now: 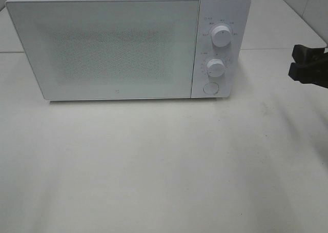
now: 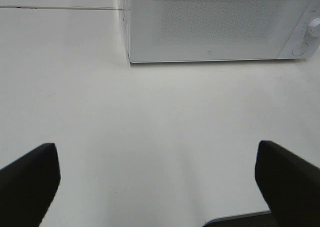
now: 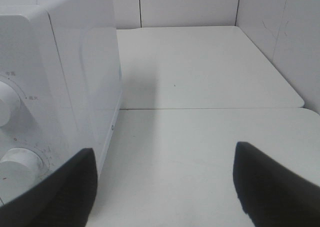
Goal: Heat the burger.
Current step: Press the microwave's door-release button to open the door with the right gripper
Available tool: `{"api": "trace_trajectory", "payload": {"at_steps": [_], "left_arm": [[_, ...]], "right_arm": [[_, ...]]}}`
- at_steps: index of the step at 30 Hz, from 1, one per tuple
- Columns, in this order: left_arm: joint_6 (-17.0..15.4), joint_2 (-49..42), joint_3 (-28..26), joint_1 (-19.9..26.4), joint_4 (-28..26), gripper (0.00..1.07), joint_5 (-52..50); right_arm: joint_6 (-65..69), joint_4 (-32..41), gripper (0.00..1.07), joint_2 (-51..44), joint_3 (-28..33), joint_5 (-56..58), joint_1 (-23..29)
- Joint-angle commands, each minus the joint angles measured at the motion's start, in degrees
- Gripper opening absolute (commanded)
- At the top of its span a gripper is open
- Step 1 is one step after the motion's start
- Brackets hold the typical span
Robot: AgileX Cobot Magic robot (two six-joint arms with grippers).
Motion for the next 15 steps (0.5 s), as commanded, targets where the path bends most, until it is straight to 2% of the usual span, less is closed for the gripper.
{"api": "trace_trajectory", "payload": {"at_steps": [1, 2, 5, 8, 9, 14, 15], "left_arm": [[-0.11, -1.03, 0.23, 0.11, -0.11, 0.98, -0.52], [-0.11, -1.03, 0.23, 0.11, -0.11, 0.98, -0.52], [-0.11, -1.03, 0.23, 0.11, -0.11, 0.98, -0.52], [-0.11, -1.03, 0.23, 0.11, -0.11, 0.98, -0.52], [-0.11, -1.03, 0.23, 0.11, -0.11, 0.98, -0.52], [-0.11, -1.03, 0.23, 0.11, -0.11, 0.98, -0.52], [-0.11, -1.03, 0.23, 0.11, -0.11, 0.98, -0.52]], "right_arm": [[-6.36, 6.82, 0.74, 3.61, -0.17, -5.44, 4.76], [-8.65, 10.66, 0.74, 5.73, -0.17, -7.56, 7.62], [-9.17, 12.55, 0.74, 6.53, -0.17, -8.37, 9.00], [-9.74, 19.42, 0.74, 10.89, -0.17, -11.57, 15.53], [-9.74, 19.42, 0.74, 10.89, -0.17, -11.57, 15.53], [-9.74, 24.87, 0.74, 15.24, -0.17, -16.33, 23.84], [-9.74, 24.87, 0.74, 15.24, -0.17, -16.33, 23.84]]}}
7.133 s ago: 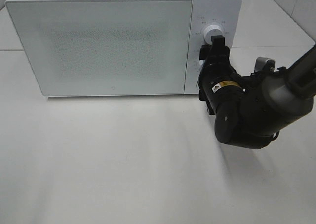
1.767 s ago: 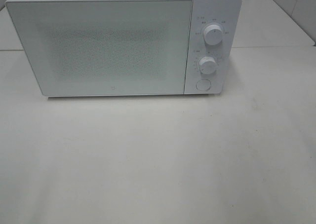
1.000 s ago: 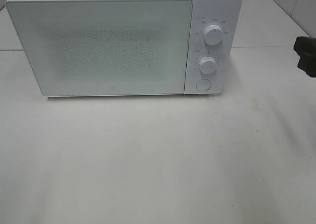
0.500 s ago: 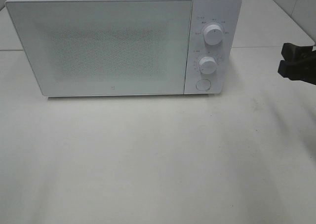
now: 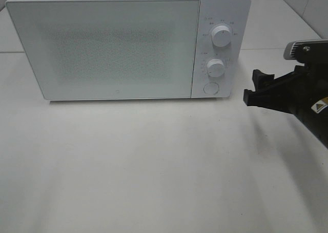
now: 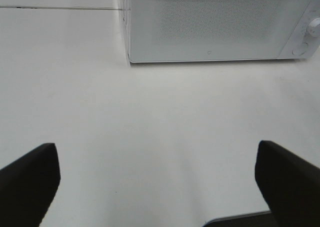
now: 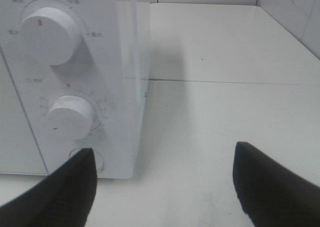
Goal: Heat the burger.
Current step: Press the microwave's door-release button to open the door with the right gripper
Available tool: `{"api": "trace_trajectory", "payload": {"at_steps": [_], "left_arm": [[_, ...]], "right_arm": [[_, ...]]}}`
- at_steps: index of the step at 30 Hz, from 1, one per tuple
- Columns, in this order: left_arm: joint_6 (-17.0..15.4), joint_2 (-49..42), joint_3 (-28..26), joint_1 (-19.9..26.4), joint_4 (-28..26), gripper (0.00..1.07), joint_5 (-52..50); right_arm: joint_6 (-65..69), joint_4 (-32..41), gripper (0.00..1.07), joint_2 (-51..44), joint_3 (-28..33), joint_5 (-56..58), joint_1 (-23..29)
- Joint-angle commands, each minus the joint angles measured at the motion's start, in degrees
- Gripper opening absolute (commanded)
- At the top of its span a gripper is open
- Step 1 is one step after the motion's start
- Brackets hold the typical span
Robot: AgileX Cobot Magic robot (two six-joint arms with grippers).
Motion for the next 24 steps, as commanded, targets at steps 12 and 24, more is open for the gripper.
{"api": "trace_trajectory", "payload": {"at_steps": [12, 24], "left_arm": [[-0.11, -1.03, 0.23, 0.11, -0.11, 0.98, -0.52], [-0.11, -1.03, 0.23, 0.11, -0.11, 0.98, -0.52]], "right_arm": [[-1.09, 11.92, 0.74, 6.82, -3.84, -4.18, 14.50], [3.21, 14.27, 0.74, 8.71, -4.87, -3.04, 15.76]]}}
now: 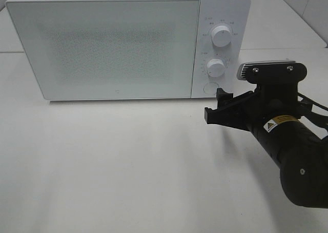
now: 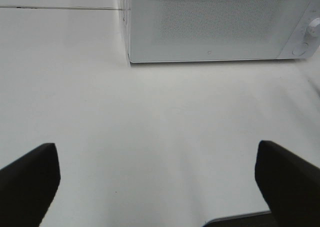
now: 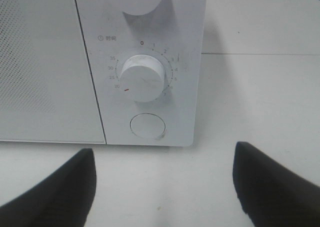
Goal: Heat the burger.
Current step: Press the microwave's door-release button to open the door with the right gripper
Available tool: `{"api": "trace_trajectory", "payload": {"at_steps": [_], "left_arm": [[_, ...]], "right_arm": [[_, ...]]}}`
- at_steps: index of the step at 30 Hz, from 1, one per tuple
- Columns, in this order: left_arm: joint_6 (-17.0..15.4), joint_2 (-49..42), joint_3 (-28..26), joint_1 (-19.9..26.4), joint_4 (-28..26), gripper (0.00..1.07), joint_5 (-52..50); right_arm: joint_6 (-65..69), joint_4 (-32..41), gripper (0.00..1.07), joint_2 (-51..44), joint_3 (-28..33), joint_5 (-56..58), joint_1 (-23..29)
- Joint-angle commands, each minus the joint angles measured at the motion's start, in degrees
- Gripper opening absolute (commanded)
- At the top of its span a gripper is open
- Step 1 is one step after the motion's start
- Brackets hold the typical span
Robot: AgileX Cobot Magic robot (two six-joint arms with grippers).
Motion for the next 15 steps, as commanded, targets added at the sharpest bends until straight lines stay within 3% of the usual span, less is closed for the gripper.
{"api": "trace_trajectory", "payload": {"at_steps": [1, 3, 6, 7, 8, 10, 11, 12, 14, 15], "left_arm": [[-0.11, -1.03, 0.23, 0.11, -0.11, 0.98, -0.52], [-0.11, -1.03, 0.23, 0.11, -0.11, 0.98, -0.52], [-0.11, -1.03, 0.23, 0.11, -0.11, 0.98, -0.52], [-0.11, -1.03, 0.23, 0.11, -0.11, 0.98, -0.52], [-0.11, -1.03, 0.23, 0.11, -0.11, 0.98, -0.52], [-0.11, -1.03, 0.23, 0.11, -0.11, 0.98, -0.52], [-0.11, -1.03, 0.23, 0.11, -0.11, 0.98, -0.52], [-0.11, -1.03, 0.23, 0.11, -0.11, 0.98, -0.52], [-0.11, -1.03, 0.23, 0.11, -0.11, 0.98, -0.52], [-0.11, -1.03, 0.23, 0.11, -0.11, 0.98, -0.52]], "right_arm": [[4.81, 0.06, 0.71, -0.06, -0.63, 0.69, 0.34], [6.76, 0.06, 0.70, -0.06, -0.63, 0.80, 0.34], [14.27, 0.06, 0.60, -0.06, -0.63, 0.80, 0.34], [20.17, 0.06, 0.52, -0.06, -0.63, 0.63, 0.34], [20.17, 0.06, 0.52, -0.06, -0.63, 0.63, 0.34], [31.23, 0.06, 0.35, -0.06, -0.63, 0.57, 0.34], [31.23, 0.06, 0.35, -0.06, -0.63, 0.57, 0.34], [40.05, 0.06, 0.23, -0.06, -0.63, 0.63, 0.34], [44.58, 0.06, 0.17, -0.06, -0.63, 0.63, 0.34], [52.48, 0.00, 0.06, -0.06, -0.63, 1.20, 0.34]]}}
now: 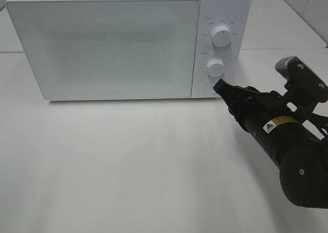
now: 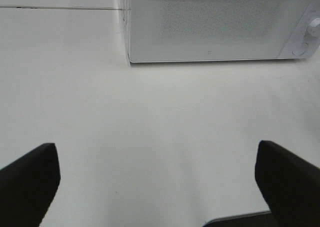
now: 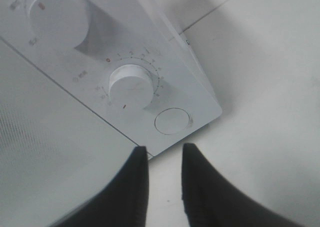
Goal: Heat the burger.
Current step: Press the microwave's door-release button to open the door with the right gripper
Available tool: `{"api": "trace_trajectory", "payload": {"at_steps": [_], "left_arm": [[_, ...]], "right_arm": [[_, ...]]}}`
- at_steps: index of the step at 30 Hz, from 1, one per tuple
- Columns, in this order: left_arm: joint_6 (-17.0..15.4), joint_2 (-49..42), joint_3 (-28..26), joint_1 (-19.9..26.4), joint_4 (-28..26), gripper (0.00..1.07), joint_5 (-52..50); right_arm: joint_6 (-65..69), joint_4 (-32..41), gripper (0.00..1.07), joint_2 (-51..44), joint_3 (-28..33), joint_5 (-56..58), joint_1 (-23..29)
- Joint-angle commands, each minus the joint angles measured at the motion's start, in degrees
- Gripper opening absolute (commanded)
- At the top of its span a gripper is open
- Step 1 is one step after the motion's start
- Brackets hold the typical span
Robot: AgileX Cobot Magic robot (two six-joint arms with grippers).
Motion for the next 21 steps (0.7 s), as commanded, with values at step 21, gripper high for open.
{"api": "trace_trajectory", "payload": {"at_steps": [21], "left_arm": [[-0.11, -1.03, 0.23, 0.11, -0.11, 0.98, -0.52]], "right_arm": [[45.21, 0.29, 0.00, 4.01, -2.64, 3.61, 0.34]]}}
